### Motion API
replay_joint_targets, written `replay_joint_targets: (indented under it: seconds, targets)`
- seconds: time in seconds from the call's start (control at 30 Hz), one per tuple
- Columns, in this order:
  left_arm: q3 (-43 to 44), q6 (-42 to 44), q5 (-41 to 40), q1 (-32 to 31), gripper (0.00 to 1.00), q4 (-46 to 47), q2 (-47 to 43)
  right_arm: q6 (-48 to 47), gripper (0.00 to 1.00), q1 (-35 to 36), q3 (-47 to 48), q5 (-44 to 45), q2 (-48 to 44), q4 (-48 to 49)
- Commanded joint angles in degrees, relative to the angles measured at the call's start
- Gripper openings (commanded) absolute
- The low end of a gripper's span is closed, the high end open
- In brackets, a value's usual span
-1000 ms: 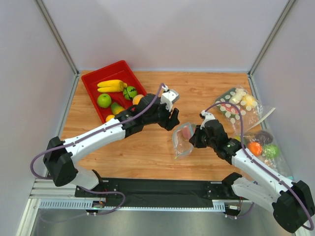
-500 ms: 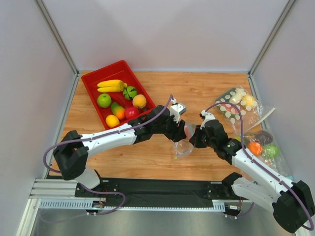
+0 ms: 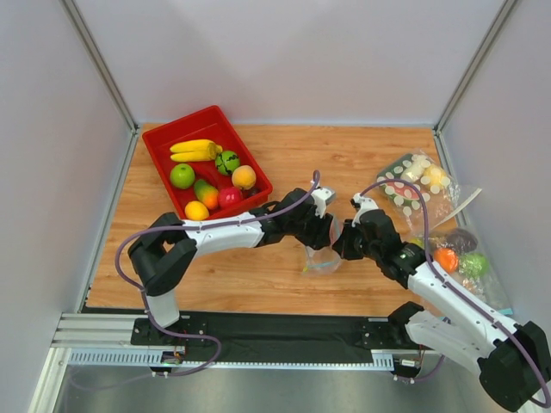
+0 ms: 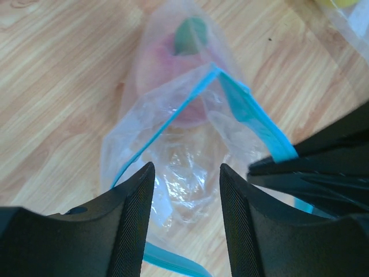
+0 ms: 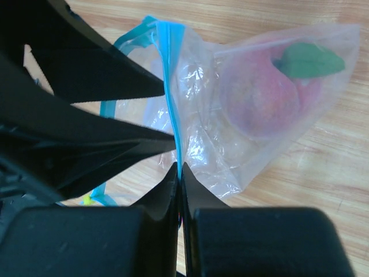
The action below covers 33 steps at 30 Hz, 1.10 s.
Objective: Open the zip-top bag and remove the fake food
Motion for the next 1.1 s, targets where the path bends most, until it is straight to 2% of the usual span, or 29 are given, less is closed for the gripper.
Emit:
replay_joint_targets:
  seconds: [0.0,0.3,0.93,1.0,1.07]
  targets:
    - [2.61,-0.88,-4.11,0.02,0.56,1.73,1.03,-0.77,0.0,-0.02,2.57,-0.42,-1.58,-0.99]
    - [1.03,-1.85,-4.64,0.2,0.55,5.6,3.23,-2.62,0.0,-0.1,4.15,3.0,-0.8,-2.13]
    - [-1.96,-2.29,-9.65,0.73,0.54,4.11,4.55,-3.23,0.0,-0.37,6.88,5.55,-2.81,-4.24]
    - [-2.31,-2.11,-9.65,0.73,0.54,4.54,4.29,-3.67,0.02,-0.45,7.32,5.64,-2.99,-4.42]
    - [-2.49,-2.02,-9.3,0.73,0.54,5.07,3.85,-3.93,0.17,-0.45,7.93,5.73,-2.82,-4.51]
